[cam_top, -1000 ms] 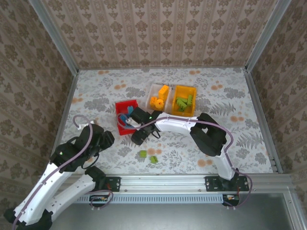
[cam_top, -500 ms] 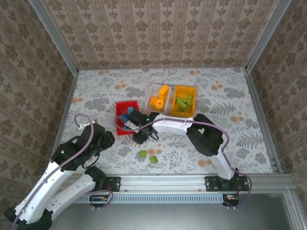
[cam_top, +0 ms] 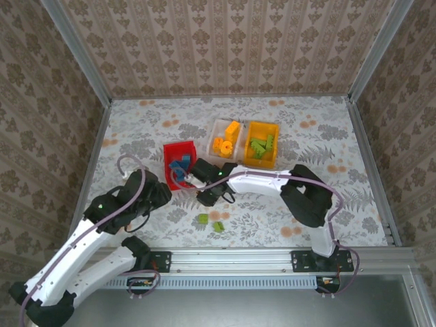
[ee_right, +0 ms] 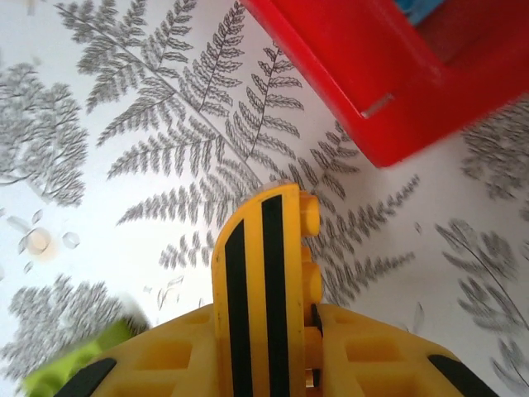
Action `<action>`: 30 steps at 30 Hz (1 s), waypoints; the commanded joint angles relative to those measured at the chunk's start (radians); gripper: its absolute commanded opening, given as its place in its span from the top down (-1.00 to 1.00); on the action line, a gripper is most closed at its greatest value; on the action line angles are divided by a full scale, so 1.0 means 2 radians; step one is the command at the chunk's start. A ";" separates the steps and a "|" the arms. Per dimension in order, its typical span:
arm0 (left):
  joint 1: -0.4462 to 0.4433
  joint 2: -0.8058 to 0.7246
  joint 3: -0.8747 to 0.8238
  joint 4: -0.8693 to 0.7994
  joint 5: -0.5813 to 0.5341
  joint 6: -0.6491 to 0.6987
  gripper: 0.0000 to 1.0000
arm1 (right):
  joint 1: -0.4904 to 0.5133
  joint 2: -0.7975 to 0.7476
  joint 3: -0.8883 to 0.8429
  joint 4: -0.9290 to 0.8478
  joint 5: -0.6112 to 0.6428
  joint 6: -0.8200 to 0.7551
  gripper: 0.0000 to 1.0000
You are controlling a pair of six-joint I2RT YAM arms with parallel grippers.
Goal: Sort the legos into containers by color
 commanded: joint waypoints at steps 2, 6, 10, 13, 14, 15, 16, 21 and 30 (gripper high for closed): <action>-0.018 0.033 0.009 0.058 0.015 0.019 0.04 | -0.011 -0.094 -0.034 0.003 0.010 0.034 0.72; -0.028 0.077 0.041 0.078 0.004 0.042 0.04 | -0.043 -0.127 -0.018 -0.001 0.040 0.084 0.64; -0.026 0.126 0.076 0.108 -0.002 0.069 0.03 | -0.101 -0.092 0.054 -0.015 0.053 0.153 0.68; -0.026 0.164 0.107 0.124 0.000 0.085 0.04 | -0.129 -0.042 0.126 -0.048 0.071 0.184 0.70; -0.025 0.175 0.117 0.128 0.000 0.091 0.04 | -0.137 -0.023 0.153 -0.059 0.071 0.192 0.69; -0.024 0.181 0.122 0.132 0.001 0.095 0.04 | -0.144 -0.004 0.178 -0.070 0.072 0.200 0.70; -0.023 0.190 0.128 0.137 0.001 0.099 0.04 | -0.153 0.019 0.208 -0.084 0.078 0.212 0.70; -0.020 0.218 0.143 0.152 0.006 0.109 0.04 | -0.182 0.096 0.299 -0.116 0.082 0.245 0.69; -0.020 0.229 0.138 0.161 0.013 0.108 0.04 | -0.201 0.188 0.417 -0.148 0.055 0.259 0.56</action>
